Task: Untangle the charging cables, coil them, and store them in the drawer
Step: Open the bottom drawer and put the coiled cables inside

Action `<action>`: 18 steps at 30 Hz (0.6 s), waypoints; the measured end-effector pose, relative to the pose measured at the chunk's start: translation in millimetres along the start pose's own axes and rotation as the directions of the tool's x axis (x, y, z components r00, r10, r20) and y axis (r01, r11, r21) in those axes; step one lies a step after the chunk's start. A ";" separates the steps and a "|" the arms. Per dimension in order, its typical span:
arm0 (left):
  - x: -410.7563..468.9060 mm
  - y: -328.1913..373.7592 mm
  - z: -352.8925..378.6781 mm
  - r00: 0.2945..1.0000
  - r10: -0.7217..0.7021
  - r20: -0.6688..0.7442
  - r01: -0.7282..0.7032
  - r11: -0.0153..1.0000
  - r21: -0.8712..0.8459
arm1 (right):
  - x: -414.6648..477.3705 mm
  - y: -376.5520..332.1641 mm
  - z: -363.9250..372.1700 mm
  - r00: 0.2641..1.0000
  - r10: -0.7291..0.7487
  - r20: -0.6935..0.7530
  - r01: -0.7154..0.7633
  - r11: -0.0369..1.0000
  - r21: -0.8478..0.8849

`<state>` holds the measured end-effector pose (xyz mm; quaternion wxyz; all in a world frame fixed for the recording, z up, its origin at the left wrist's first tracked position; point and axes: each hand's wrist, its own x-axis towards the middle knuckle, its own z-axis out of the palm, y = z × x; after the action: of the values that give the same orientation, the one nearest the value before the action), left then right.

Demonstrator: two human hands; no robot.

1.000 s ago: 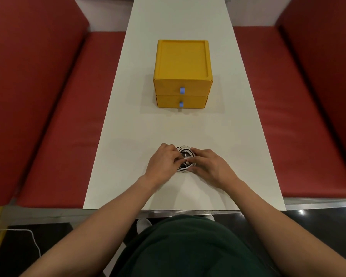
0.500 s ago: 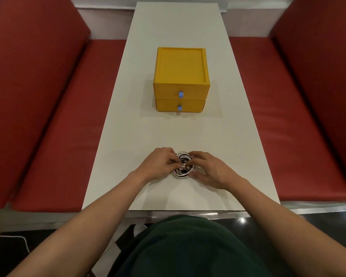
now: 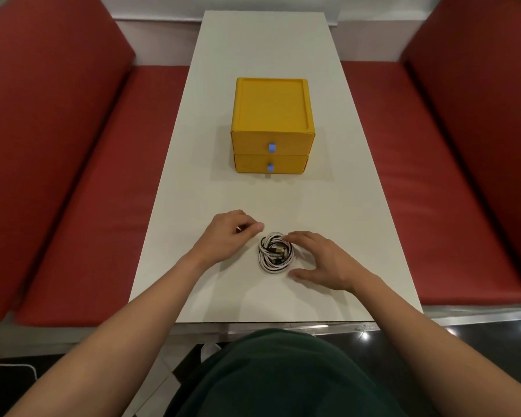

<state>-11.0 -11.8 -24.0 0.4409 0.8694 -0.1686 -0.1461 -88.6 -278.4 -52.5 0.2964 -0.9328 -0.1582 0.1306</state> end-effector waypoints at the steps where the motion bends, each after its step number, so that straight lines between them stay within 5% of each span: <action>1: 0.2 -0.2 -4.1 0.999 -0.031 -0.033 0.030 0.999 -0.039 | -1.3 -1.6 -1.3 1.000 0.004 -0.028 -0.004 1.000 0.021; 10: 58.1 20.0 -47.1 0.867 0.011 -0.498 -0.011 1.000 0.002 | 56.7 -34.4 -33.4 0.847 0.339 -0.410 -0.114 0.869 0.481; 18: 141.8 36.7 -91.3 0.976 -0.047 -0.214 0.100 0.965 0.243 | 143.5 -30.4 -52.6 0.767 0.618 -0.176 -0.361 0.642 0.676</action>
<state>147.4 -26.4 42.9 0.3362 0.9345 -0.1066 -0.0488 54.0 -228.3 -14.4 0.5560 -0.7993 0.2197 0.0615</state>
